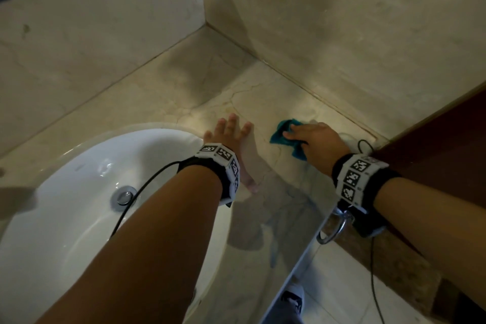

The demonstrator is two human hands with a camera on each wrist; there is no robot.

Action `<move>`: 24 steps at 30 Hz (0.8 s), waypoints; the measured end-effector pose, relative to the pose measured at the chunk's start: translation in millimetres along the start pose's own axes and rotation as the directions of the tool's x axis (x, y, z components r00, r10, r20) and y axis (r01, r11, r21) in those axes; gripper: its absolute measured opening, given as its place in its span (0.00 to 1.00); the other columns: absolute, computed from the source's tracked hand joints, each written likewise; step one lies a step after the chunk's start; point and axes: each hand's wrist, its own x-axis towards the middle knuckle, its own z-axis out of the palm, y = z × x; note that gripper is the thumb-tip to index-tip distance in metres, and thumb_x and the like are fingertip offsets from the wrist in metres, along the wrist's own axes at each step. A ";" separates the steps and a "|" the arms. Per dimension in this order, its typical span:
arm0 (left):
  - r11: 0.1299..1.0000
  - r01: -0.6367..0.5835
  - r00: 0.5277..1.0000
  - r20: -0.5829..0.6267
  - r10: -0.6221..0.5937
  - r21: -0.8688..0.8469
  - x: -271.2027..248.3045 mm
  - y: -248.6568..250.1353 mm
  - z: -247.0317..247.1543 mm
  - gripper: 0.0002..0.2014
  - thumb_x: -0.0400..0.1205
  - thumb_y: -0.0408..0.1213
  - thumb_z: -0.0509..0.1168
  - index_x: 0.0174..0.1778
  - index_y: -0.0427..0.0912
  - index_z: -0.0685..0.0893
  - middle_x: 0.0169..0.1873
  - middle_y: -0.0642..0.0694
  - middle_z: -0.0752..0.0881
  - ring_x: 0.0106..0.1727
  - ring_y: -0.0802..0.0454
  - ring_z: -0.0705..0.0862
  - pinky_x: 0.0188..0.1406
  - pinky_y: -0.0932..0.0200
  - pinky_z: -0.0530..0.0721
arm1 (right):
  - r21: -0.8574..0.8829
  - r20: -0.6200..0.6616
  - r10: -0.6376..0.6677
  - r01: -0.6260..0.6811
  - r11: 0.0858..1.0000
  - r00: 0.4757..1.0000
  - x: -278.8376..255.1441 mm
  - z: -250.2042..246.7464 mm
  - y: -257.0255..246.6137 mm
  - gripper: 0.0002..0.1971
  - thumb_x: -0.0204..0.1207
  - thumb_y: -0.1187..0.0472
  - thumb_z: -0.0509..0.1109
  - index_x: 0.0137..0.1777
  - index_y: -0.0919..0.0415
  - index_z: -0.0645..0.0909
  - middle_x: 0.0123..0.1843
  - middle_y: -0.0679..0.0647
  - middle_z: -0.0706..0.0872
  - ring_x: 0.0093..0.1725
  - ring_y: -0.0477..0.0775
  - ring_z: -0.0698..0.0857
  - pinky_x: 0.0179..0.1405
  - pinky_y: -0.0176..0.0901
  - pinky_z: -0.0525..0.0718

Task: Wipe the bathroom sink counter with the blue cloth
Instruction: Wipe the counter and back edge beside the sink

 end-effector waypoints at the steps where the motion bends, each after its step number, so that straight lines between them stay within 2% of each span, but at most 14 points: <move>1: 1.000 -0.002 1.000 0.005 0.002 -0.007 1.1 -0.3 -0.1 0.72 0.49 0.70 0.77 0.80 0.59 0.35 0.81 0.49 0.31 0.82 0.42 0.34 0.80 0.34 0.44 | 0.008 -0.021 0.029 -0.029 1.000 0.999 5.2 -3.0 4.4 0.20 0.79 0.71 0.60 0.70 0.61 0.77 0.75 0.60 0.74 0.74 0.59 0.72 0.73 0.30 0.58; 2: 1.000 -0.005 1.000 0.008 0.005 -0.008 2.1 -0.2 -0.5 0.73 0.48 0.70 0.77 0.80 0.60 0.35 0.81 0.49 0.31 0.82 0.42 0.34 0.80 0.33 0.45 | 0.027 -0.059 0.084 -0.083 0.996 0.995 11.4 -6.7 8.5 0.19 0.79 0.71 0.60 0.69 0.60 0.78 0.74 0.60 0.75 0.74 0.60 0.73 0.73 0.34 0.61; 5: 1.000 -0.014 1.000 0.005 0.014 -0.003 6.0 -2.6 0.7 0.75 0.45 0.71 0.77 0.80 0.60 0.35 0.81 0.50 0.31 0.83 0.42 0.35 0.79 0.32 0.47 | 0.083 -0.160 0.240 -0.229 0.970 0.958 27.7 -13.2 14.7 0.18 0.79 0.67 0.60 0.67 0.57 0.80 0.71 0.59 0.78 0.69 0.61 0.76 0.67 0.35 0.68; 7: 1.000 -0.014 1.000 0.010 0.014 -0.001 6.6 -1.6 0.6 0.75 0.44 0.71 0.77 0.80 0.60 0.35 0.81 0.50 0.31 0.83 0.42 0.35 0.79 0.31 0.47 | 0.067 -0.151 0.272 -0.265 0.962 0.950 27.2 -12.3 9.6 0.20 0.79 0.68 0.59 0.69 0.55 0.77 0.71 0.59 0.78 0.70 0.63 0.76 0.68 0.46 0.72; 9: 1.000 -0.011 1.000 -0.002 0.011 0.006 8.6 -0.2 0.0 0.75 0.44 0.70 0.78 0.80 0.60 0.36 0.81 0.49 0.32 0.83 0.40 0.36 0.78 0.30 0.49 | 0.040 -0.140 0.226 -0.223 0.974 0.964 18.3 -7.4 2.0 0.21 0.79 0.69 0.59 0.70 0.56 0.76 0.72 0.59 0.77 0.71 0.63 0.75 0.69 0.46 0.71; 12: 0.999 0.005 1.000 -0.017 -0.004 0.050 7.6 2.2 2.7 0.74 0.46 0.71 0.77 0.79 0.60 0.34 0.81 0.47 0.31 0.82 0.38 0.37 0.78 0.31 0.48 | 0.093 -0.138 0.111 -0.099 0.991 0.984 -1.6 5.8 0.6 0.18 0.78 0.72 0.62 0.67 0.65 0.78 0.70 0.63 0.78 0.69 0.62 0.78 0.66 0.27 0.61; 13: 0.998 0.014 1.000 -0.024 -0.012 0.067 8.5 1.1 6.5 0.73 0.48 0.71 0.76 0.79 0.60 0.33 0.81 0.46 0.30 0.82 0.38 0.36 0.78 0.32 0.48 | 0.071 -0.137 0.048 -0.038 0.997 0.989 -5.8 7.3 2.2 0.18 0.78 0.73 0.63 0.66 0.66 0.79 0.70 0.64 0.79 0.69 0.61 0.78 0.66 0.25 0.58; 14: 0.996 0.022 0.999 -0.035 -0.019 0.084 9.1 0.3 9.9 0.73 0.49 0.70 0.76 0.79 0.60 0.32 0.81 0.46 0.30 0.82 0.38 0.36 0.78 0.33 0.48 | 0.021 -0.114 -0.014 0.017 1.000 0.993 -7.5 7.0 6.4 0.18 0.77 0.73 0.64 0.66 0.65 0.80 0.69 0.64 0.79 0.69 0.61 0.79 0.68 0.27 0.57; 16: 0.992 0.031 0.998 -0.061 -0.023 0.120 7.7 0.7 12.5 0.70 0.51 0.70 0.74 0.79 0.60 0.32 0.81 0.46 0.30 0.83 0.39 0.36 0.79 0.34 0.47 | -0.016 -0.107 -0.060 0.058 0.998 0.993 -0.9 3.0 20.7 0.19 0.76 0.74 0.64 0.65 0.63 0.81 0.68 0.65 0.80 0.68 0.63 0.80 0.75 0.39 0.62; 17: 0.993 0.029 0.998 -0.060 -0.022 0.117 7.8 1.0 12.5 0.68 0.52 0.68 0.73 0.80 0.59 0.34 0.81 0.46 0.32 0.83 0.39 0.37 0.79 0.34 0.47 | -0.003 -0.135 -0.035 0.035 0.999 0.990 4.0 0.2 26.9 0.19 0.76 0.75 0.64 0.64 0.63 0.81 0.67 0.66 0.80 0.67 0.64 0.80 0.76 0.45 0.65; 18: 0.996 0.031 0.998 -0.055 -0.027 0.088 7.6 1.6 11.6 0.68 0.51 0.67 0.72 0.81 0.58 0.37 0.82 0.45 0.34 0.83 0.39 0.38 0.79 0.34 0.48 | 0.030 -0.176 0.020 -0.015 0.999 0.984 8.4 -4.0 31.1 0.18 0.76 0.75 0.64 0.65 0.64 0.81 0.67 0.66 0.80 0.67 0.65 0.80 0.75 0.45 0.67; 20: 0.998 0.022 0.999 -0.041 -0.020 0.058 9.3 0.7 7.1 0.71 0.46 0.67 0.74 0.81 0.58 0.37 0.82 0.45 0.34 0.83 0.38 0.39 0.77 0.33 0.50 | 0.079 -0.232 0.137 -0.122 0.989 0.963 15.6 -11.7 33.8 0.18 0.77 0.73 0.63 0.67 0.64 0.79 0.69 0.65 0.80 0.68 0.64 0.79 0.72 0.38 0.66; 22: 0.996 0.016 0.999 -0.037 -0.013 0.086 10.3 -0.7 6.0 0.72 0.45 0.68 0.76 0.78 0.63 0.37 0.81 0.48 0.33 0.82 0.39 0.39 0.77 0.34 0.51 | 0.016 -0.208 0.180 -0.181 0.983 0.961 15.5 -12.1 30.4 0.20 0.79 0.69 0.60 0.70 0.60 0.76 0.72 0.62 0.77 0.71 0.63 0.75 0.73 0.42 0.65; 24: 0.998 0.012 1.000 -0.022 -0.010 0.067 12.6 -2.1 6.5 0.73 0.43 0.71 0.76 0.78 0.64 0.36 0.80 0.50 0.32 0.82 0.41 0.37 0.77 0.33 0.50 | -0.022 -0.175 0.176 -0.182 0.983 0.969 8.3 -9.8 24.1 0.20 0.82 0.65 0.59 0.74 0.58 0.72 0.77 0.60 0.72 0.76 0.59 0.70 0.77 0.39 0.58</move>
